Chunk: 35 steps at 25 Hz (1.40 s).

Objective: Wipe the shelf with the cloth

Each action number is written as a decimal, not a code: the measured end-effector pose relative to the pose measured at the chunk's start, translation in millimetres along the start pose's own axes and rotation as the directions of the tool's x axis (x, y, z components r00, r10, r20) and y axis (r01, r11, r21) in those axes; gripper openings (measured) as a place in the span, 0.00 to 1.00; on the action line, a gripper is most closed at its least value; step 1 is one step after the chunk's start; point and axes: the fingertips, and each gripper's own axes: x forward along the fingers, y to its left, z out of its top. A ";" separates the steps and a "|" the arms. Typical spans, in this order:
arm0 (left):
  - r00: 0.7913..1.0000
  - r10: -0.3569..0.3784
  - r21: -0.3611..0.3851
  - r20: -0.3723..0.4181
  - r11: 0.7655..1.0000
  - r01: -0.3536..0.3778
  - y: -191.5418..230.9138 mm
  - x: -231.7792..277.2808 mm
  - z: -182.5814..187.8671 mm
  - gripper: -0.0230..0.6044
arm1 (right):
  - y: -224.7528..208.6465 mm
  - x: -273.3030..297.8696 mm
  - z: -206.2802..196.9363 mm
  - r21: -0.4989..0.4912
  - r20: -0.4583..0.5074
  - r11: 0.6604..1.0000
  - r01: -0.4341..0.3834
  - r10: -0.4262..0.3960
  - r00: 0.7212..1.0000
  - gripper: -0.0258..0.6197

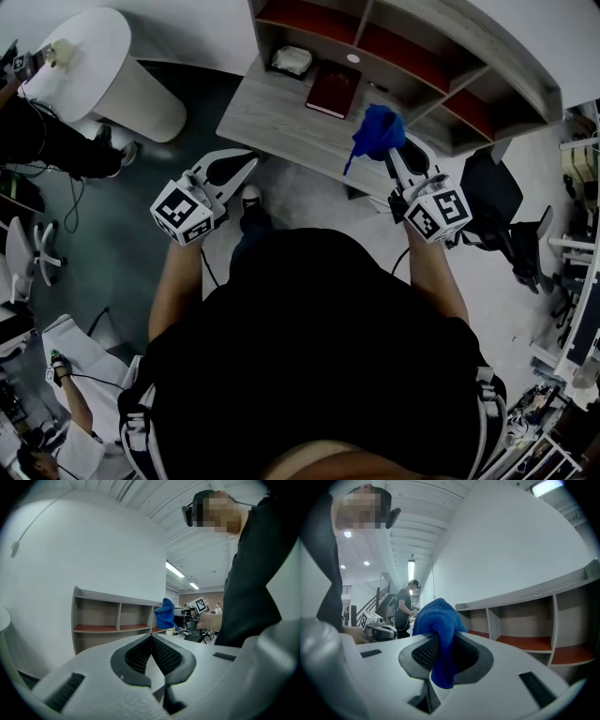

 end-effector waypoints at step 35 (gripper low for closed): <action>0.997 -0.077 -0.010 0.004 0.997 0.077 164.3 2.0 17.1 0.06 | -7.2 139.6 10.0 -0.003 -0.038 0.998 0.058 -0.058 0.998 0.15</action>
